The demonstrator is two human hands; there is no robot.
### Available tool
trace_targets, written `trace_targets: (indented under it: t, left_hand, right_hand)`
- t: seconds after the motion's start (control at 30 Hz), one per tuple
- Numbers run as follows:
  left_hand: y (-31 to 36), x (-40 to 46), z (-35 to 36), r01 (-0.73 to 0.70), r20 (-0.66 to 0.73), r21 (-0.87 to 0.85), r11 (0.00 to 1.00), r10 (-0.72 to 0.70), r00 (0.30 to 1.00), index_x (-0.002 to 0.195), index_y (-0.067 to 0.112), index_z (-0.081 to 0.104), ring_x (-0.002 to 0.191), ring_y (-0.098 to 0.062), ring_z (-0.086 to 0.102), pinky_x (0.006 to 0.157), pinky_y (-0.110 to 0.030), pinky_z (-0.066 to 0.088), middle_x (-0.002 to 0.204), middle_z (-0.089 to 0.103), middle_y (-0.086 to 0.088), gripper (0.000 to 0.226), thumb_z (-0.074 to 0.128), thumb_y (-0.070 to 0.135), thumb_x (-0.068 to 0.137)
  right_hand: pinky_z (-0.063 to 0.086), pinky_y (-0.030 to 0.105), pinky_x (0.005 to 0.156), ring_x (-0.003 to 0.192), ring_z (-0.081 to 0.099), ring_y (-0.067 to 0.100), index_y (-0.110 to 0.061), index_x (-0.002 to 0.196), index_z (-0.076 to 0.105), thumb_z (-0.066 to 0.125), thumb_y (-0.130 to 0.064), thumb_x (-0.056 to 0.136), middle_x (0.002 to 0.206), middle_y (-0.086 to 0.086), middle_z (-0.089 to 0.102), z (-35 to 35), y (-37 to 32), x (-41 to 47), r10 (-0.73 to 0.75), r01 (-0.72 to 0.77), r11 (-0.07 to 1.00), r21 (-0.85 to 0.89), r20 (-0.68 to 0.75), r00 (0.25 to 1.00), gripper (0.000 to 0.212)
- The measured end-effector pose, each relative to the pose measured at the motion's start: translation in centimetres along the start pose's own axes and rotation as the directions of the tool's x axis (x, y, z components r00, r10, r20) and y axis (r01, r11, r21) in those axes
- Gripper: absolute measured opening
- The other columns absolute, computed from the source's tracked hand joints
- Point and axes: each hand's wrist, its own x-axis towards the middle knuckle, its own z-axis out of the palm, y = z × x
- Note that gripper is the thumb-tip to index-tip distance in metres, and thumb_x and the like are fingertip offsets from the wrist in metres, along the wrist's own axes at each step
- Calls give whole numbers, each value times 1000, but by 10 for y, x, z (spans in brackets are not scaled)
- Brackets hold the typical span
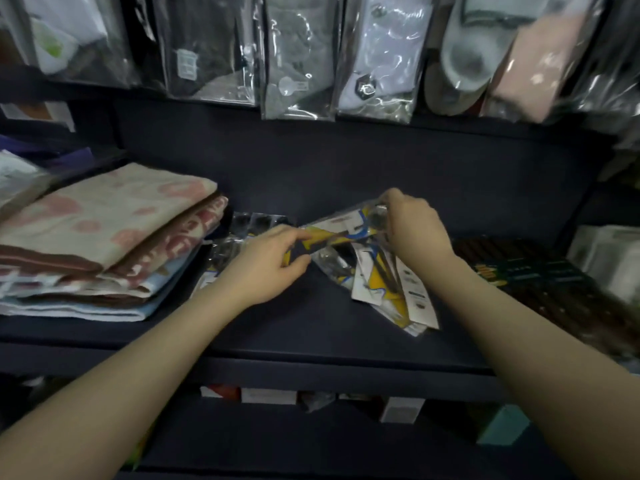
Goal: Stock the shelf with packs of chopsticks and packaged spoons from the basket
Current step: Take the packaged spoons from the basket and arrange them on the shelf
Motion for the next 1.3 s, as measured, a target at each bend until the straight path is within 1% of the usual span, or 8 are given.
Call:
trace_targets:
  t: [0.27, 0.43, 0.6, 0.7, 0.83, 1.0, 1.1, 1.3]
  left_hand:
    - [15, 30, 17, -62, -158, 147, 987, 86, 984, 133, 5, 42, 130, -34, 38, 110, -40, 28, 139, 44, -17, 51, 50, 27, 87]
    - [23, 33, 13, 31, -109, 53, 998, -25, 994, 116, 13, 56, 103, -25, 59, 87, -32, 46, 109, 64, -7, 29, 53, 25, 89]
    - [23, 15, 19, 183, 64, -172, 968, -175, 983, 118, 22, 48, 60, -2, 50, 57, -16, 40, 77, 58, 7, 53, 70, 39, 73]
    - [23, 2, 21, 158, 64, -41, 987, -155, 986, 127, 24, 38, 77, -8, 53, 72, -26, 44, 94, 56, 7, 76, 74, 47, 64]
    - [23, -6, 22, 127, -24, 249, 960, -125, 992, 113, 21, 49, 109, -20, 50, 88, -37, 42, 118, 50, 1, 53, 65, 52, 72]
    - [16, -8, 21, 91, -22, 369, 925, -89, 996, 83, 10, 58, 107, -31, 48, 87, -41, 42, 112, 49, -10, 24, 58, 33, 83]
    - [23, -8, 21, 133, 3, 366, 921, -145, 990, 101, 15, 47, 102, -30, 54, 76, -37, 42, 113, 52, -7, 35, 61, 39, 80]
    - [32, -8, 11, 221, 15, -113, 969, -221, 975, 95, 26, 47, 82, -14, 57, 66, -29, 38, 103, 61, 3, 25, 66, 33, 79]
  right_hand:
    - [54, 47, 76, 79, 63, 26, -10, 96, 60, 45, -12, 96, 91, 7, 61, -8, 31, 6, 420, -270, 654, 706, -42, 907, 15]
    - [54, 40, 82, 86, 62, 20, -18, 88, 62, 53, -13, 92, 87, 0, 65, 1, 32, 12, 408, -308, 478, 823, 102, 907, 11]
    - [53, 36, 83, 88, 63, 20, -19, 82, 63, 57, -11, 90, 84, 1, 65, 14, 21, 11, 339, -462, 223, 859, 376, 862, 13]
    - [51, 28, 68, 74, 59, 17, -12, 85, 61, 54, -9, 91, 79, 5, 62, 20, 15, 14, 313, -500, 120, 858, 445, 839, 9]
    - [48, 37, 73, 81, 57, 27, -12, 78, 57, 57, -8, 88, 90, 15, 58, 31, 6, 20, 297, -558, -42, 829, 543, 785, 10]
    - [53, 28, 53, 63, 57, 15, -16, 74, 52, 50, -7, 92, 72, 2, 55, 33, 2, 23, 188, -561, -180, 808, 588, 787, 20]
    - [44, 18, 38, 59, 54, 13, -17, 73, 52, 51, -9, 91, 71, 0, 54, 30, 4, 23, 221, -574, -195, 796, 605, 765, 20]
    - [26, 15, 31, 54, 50, 12, -16, 71, 55, 52, -16, 86, 70, -1, 56, 38, 15, 28, 226, -665, -298, 685, 728, 648, 15]
